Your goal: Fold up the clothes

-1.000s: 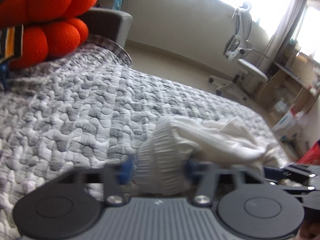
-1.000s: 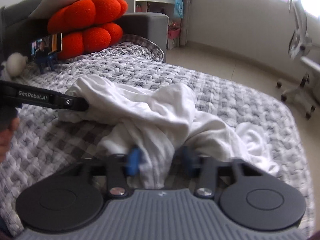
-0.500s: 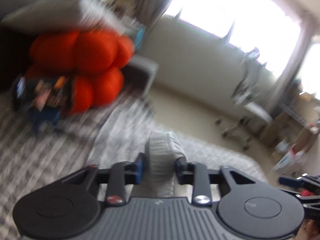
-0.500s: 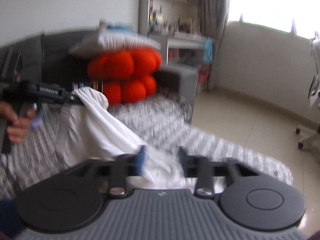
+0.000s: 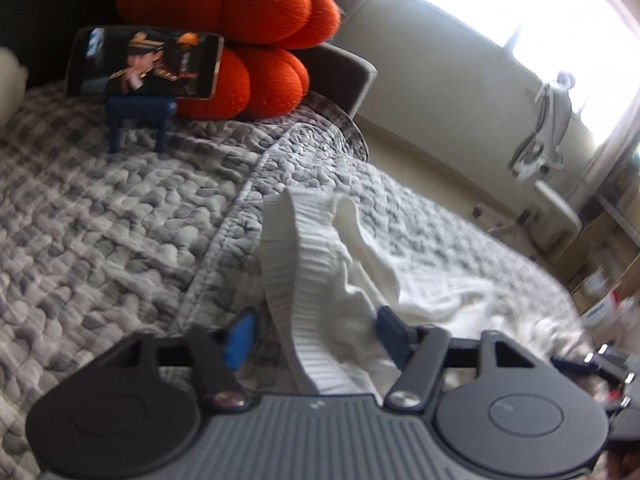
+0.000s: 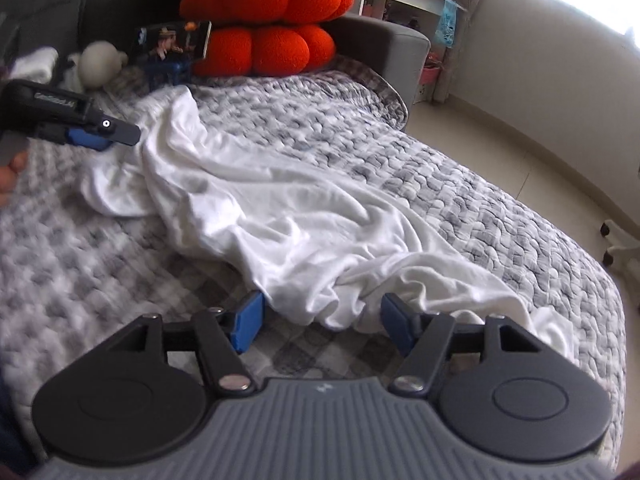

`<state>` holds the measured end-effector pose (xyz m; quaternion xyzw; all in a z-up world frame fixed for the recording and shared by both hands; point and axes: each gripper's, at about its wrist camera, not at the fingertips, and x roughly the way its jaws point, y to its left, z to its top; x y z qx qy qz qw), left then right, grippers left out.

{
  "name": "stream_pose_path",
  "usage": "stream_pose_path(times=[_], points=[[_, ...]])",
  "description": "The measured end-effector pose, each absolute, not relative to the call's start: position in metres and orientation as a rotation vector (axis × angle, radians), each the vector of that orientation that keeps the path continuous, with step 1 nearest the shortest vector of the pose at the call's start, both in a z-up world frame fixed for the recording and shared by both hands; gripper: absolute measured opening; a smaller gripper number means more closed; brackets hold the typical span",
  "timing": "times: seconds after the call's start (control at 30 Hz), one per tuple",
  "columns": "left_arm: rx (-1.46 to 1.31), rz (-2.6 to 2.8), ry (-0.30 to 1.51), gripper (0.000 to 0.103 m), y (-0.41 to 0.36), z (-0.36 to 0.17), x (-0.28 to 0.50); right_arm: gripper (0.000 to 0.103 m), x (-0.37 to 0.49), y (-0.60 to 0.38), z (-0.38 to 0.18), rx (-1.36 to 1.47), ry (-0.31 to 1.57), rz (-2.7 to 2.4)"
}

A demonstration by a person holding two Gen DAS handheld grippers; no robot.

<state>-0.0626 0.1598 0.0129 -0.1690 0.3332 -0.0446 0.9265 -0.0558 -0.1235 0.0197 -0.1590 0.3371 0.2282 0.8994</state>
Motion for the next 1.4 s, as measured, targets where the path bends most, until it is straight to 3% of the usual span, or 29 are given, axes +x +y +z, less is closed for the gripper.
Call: stream_pose_path(times=[0.03,0.1,0.27,0.3,0.4,0.47,0.53,0.57,0.6,0.63,0.67,0.7,0.73,0.93,1.17,1.2,1.27,1.3,1.33,1.37,1.4], points=[[-0.332,-0.085,0.683,0.026,0.158,0.012,-0.062,0.048,-0.052,-0.124,0.018,-0.319,0.698,0.464],[-0.325,-0.073,0.663,0.023,0.162,0.017,-0.065,0.022,-0.049,-0.128,0.024,-0.289,0.681,0.445],[-0.395,-0.045,0.565,0.018,0.197,0.057,-0.082,0.009,-0.059,-0.138,0.064,-0.176,0.604,0.443],[-0.411,-0.04,0.544,0.011,0.208,0.067,-0.088,0.002,-0.064,-0.14,0.076,-0.136,0.586,0.468],[-0.416,-0.016,0.496,0.01,0.234,0.09,-0.103,0.002,-0.078,-0.141,0.104,-0.065,0.547,0.552],[-0.408,-0.018,0.527,0.011,0.243,0.085,-0.104,0.003,-0.079,-0.132,0.1,-0.114,0.592,0.58],[-0.406,-0.012,0.582,0.016,0.248,0.07,-0.103,0.015,-0.075,-0.12,0.087,-0.19,0.65,0.586],[-0.409,-0.001,0.609,0.017,0.25,0.061,-0.103,0.015,-0.072,-0.113,0.079,-0.23,0.672,0.569],[-0.412,0.011,0.636,0.02,0.251,0.051,-0.103,0.016,-0.069,-0.108,0.071,-0.257,0.69,0.556],[-0.415,0.022,0.663,0.03,0.252,0.042,-0.103,0.023,-0.066,-0.105,0.065,-0.268,0.703,0.558],[-0.426,0.026,0.668,0.036,0.254,0.035,-0.105,0.032,-0.063,-0.102,0.061,-0.273,0.71,0.565],[-0.444,0.029,0.67,0.047,0.258,0.03,-0.108,0.058,-0.06,-0.101,0.06,-0.276,0.707,0.565],[-0.465,0.032,0.668,0.052,0.262,0.026,-0.11,0.072,-0.058,-0.1,0.06,-0.284,0.693,0.558],[-0.567,0.048,0.653,0.075,0.291,0.023,-0.101,0.073,-0.014,-0.103,0.067,-0.279,0.703,0.498],[-0.721,0.001,0.739,0.08,0.306,0.0,-0.05,0.073,0.029,-0.117,0.042,-0.174,0.832,0.458],[-0.726,-0.002,0.725,0.08,0.305,-0.002,-0.046,0.071,0.03,-0.114,0.037,-0.184,0.848,0.474],[-0.722,-0.009,0.704,0.074,0.302,-0.003,-0.037,0.057,0.024,-0.105,0.033,-0.224,0.842,0.508],[-0.696,-0.001,0.706,0.042,0.298,-0.001,-0.035,0.033,0.019,-0.1,0.034,-0.249,0.815,0.526],[-0.67,0.006,0.707,0.024,0.294,0.0,-0.032,0.012,0.016,-0.097,0.038,-0.267,0.788,0.522],[-0.643,0.014,0.709,0.022,0.29,0.002,-0.029,0.011,0.014,-0.094,0.042,-0.284,0.762,0.514],[-0.617,0.018,0.681,0.018,0.287,0.006,-0.029,0.002,0.011,-0.091,0.047,-0.301,0.735,0.506]])
